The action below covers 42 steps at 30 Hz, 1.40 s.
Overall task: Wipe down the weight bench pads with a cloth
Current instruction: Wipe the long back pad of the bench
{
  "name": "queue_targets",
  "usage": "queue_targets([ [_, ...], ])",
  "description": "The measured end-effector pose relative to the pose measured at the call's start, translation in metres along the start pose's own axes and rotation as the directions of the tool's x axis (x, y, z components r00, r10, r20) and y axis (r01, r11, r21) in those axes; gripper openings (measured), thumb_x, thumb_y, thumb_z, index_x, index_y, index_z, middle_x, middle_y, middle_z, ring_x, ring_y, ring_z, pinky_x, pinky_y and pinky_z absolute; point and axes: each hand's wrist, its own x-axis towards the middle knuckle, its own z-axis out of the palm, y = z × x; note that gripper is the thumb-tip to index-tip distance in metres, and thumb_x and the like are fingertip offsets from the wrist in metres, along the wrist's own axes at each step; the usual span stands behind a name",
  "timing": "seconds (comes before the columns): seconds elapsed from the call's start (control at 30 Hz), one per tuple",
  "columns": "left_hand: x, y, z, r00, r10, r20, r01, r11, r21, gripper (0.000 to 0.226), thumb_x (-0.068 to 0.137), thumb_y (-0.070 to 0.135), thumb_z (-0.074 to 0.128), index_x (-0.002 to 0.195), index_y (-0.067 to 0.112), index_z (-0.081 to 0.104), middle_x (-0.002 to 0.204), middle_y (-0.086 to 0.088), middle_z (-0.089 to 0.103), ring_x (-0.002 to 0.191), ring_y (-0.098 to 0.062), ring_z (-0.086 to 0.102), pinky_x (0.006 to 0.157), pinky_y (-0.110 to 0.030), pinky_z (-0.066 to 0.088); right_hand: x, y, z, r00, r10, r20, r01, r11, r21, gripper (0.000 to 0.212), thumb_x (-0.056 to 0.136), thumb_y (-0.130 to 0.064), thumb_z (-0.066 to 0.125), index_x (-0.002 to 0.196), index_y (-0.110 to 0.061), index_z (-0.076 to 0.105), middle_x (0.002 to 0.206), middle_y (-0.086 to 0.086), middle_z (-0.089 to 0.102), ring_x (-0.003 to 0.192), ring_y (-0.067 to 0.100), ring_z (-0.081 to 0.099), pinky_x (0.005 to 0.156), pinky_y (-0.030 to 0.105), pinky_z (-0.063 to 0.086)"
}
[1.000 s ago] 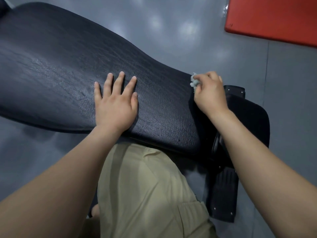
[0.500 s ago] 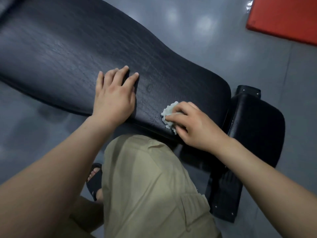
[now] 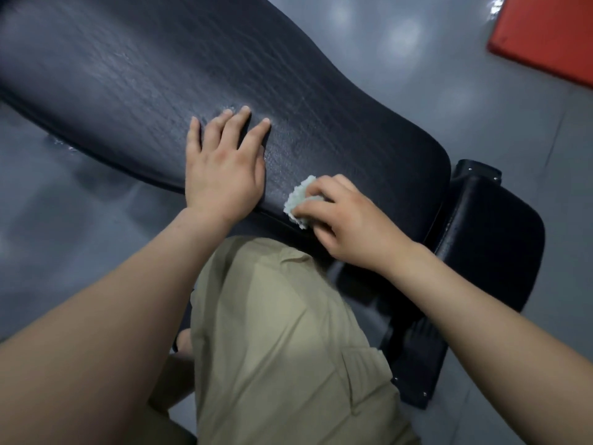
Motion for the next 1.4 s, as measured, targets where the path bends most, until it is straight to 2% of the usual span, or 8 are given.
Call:
queue_targets([
  [0.27,0.003,-0.019,-0.022,0.992,0.013,0.123,0.021,0.963,-0.269,0.043,0.096,0.023,0.050,0.139,0.022,0.059,0.150,-0.002,0.047,0.145,-0.026,0.034,0.124,-0.058,0.012,-0.023,0.004,-0.003,0.998,-0.036,0.057,0.038,0.998,-0.043,0.033,0.086,-0.011,0.061,0.116,-0.020,0.072,0.116,0.005,0.059,0.096,0.026,0.051,0.077,0.039,0.049],
  [0.43,-0.016,-0.043,-0.032,0.979,-0.170,0.112,0.191,0.959,-0.208,0.040,0.095,0.038,0.055,0.134,0.032,0.058,0.149,-0.002,0.043,0.140,-0.032,0.030,0.119,-0.061,0.017,0.004,-0.004,0.004,0.991,-0.110,0.082,0.115,0.991,-0.070,0.031,0.090,-0.011,0.059,0.117,-0.022,0.071,0.115,0.006,0.058,0.096,0.024,0.049,0.072,0.035,0.050],
  [0.63,-0.019,-0.044,-0.028,0.972,-0.200,0.127,0.225,0.947,-0.228,0.042,0.095,0.042,0.052,0.136,0.033,0.055,0.151,-0.001,0.040,0.140,-0.033,0.029,0.120,-0.059,0.014,0.024,-0.017,0.009,0.982,-0.145,0.123,0.163,0.974,-0.155,0.026,0.087,-0.019,0.058,0.109,-0.021,0.072,0.114,0.008,0.058,0.094,0.027,0.050,0.077,0.018,0.023],
  [0.77,-0.020,-0.044,-0.027,0.974,-0.186,0.132,0.211,0.953,-0.218,0.043,0.097,0.041,0.052,0.138,0.030,0.053,0.152,-0.003,0.039,0.140,-0.034,0.028,0.121,-0.059,0.011,-0.004,-0.003,-0.005,0.958,-0.181,0.223,0.221,0.960,-0.169,0.023,0.086,-0.021,0.058,0.104,-0.019,0.072,0.114,0.008,0.058,0.095,0.028,0.052,0.077,0.024,0.035],
  [0.9,-0.021,-0.046,-0.026,0.978,-0.161,0.133,0.191,0.948,-0.255,0.043,0.097,0.034,0.052,0.140,0.030,0.054,0.153,-0.004,0.039,0.141,-0.034,0.028,0.122,-0.058,0.008,0.024,-0.014,0.002,0.958,-0.206,0.202,0.243,0.953,-0.180,0.029,0.091,-0.023,0.052,0.114,-0.021,0.070,0.116,0.008,0.057,0.097,0.028,0.050,0.076,0.034,0.046],
  [1.1,-0.019,-0.058,-0.027,0.971,-0.204,0.122,0.237,0.868,-0.436,0.053,0.089,0.007,0.041,0.129,0.030,0.068,0.148,0.003,0.049,0.136,-0.027,0.037,0.119,-0.042,0.018,0.074,-0.039,0.026,0.972,-0.213,0.102,0.229,0.955,-0.189,0.026,0.089,-0.016,0.053,0.107,-0.020,0.071,0.114,0.008,0.058,0.099,0.030,0.051,0.074,0.024,0.028],
  [1.23,-0.019,-0.050,-0.029,0.964,-0.247,0.094,0.264,0.880,-0.394,0.056,0.084,0.008,0.037,0.126,0.029,0.068,0.146,0.004,0.051,0.134,-0.028,0.039,0.118,-0.044,0.022,0.054,-0.026,0.028,0.973,-0.215,0.088,0.228,0.954,-0.195,0.026,0.085,-0.017,0.057,0.105,-0.019,0.072,0.115,0.008,0.061,0.099,0.032,0.054,0.080,0.038,0.046],
  [1.4,-0.014,-0.026,-0.027,0.943,-0.332,0.034,0.327,0.897,-0.299,0.047,0.080,0.007,0.039,0.116,0.020,0.067,0.139,-0.002,0.054,0.132,-0.031,0.042,0.116,-0.052,0.026,0.028,-0.012,0.021,0.980,-0.190,0.058,0.198,0.954,-0.227,0.020,0.086,-0.021,0.059,0.099,-0.024,0.073,0.115,0.004,0.063,0.100,0.032,0.057,0.076,0.040,0.045],
])
